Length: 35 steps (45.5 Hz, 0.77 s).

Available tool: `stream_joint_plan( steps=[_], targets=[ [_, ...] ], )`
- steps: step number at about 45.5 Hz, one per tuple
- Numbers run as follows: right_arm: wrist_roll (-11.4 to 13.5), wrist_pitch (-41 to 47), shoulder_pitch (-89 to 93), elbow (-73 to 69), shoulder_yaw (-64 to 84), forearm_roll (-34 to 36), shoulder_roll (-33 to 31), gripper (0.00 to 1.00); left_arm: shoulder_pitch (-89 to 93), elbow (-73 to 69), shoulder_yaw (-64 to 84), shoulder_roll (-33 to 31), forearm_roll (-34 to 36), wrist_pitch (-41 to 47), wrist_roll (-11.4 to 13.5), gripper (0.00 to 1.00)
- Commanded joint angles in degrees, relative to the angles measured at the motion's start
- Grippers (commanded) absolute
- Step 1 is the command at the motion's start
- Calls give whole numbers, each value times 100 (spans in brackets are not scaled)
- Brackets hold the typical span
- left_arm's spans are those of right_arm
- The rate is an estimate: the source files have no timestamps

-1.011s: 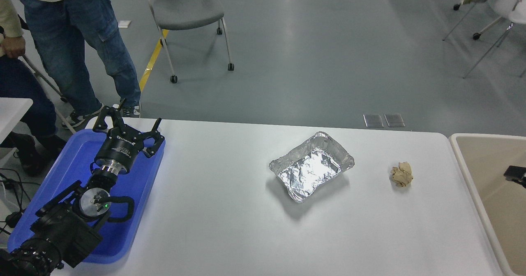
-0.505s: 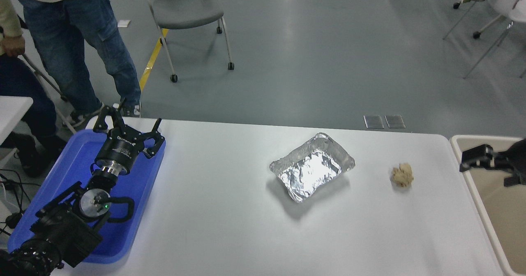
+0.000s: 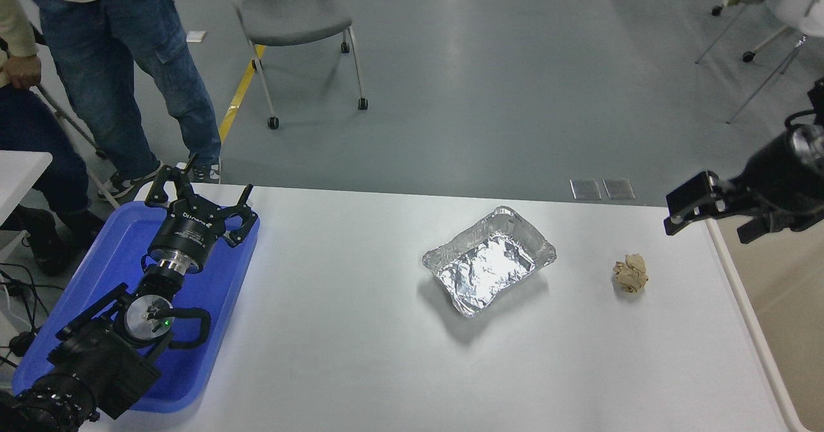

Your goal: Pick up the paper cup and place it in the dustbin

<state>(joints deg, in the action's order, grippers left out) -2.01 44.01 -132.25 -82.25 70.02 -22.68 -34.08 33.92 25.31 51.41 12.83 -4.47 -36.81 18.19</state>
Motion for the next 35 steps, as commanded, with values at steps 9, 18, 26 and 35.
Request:
stream_joint_plan(
  steps=[9,18,26,35],
  targets=[
    [26,99,-574,-90,275,9,797,100,0,0,1,0,-1,8,0,100],
    [17,99,-583,-81,389,185,921,100,0,0,1,0,-1,-1,0,100],
    [17,99,-618,-37,389,176,965,100,0,0,1,0,-1,8,0,100],
    [8,99,-715,-28,547,194,1088,100,0,0,1,0,-1,8,0,100]
  ],
)
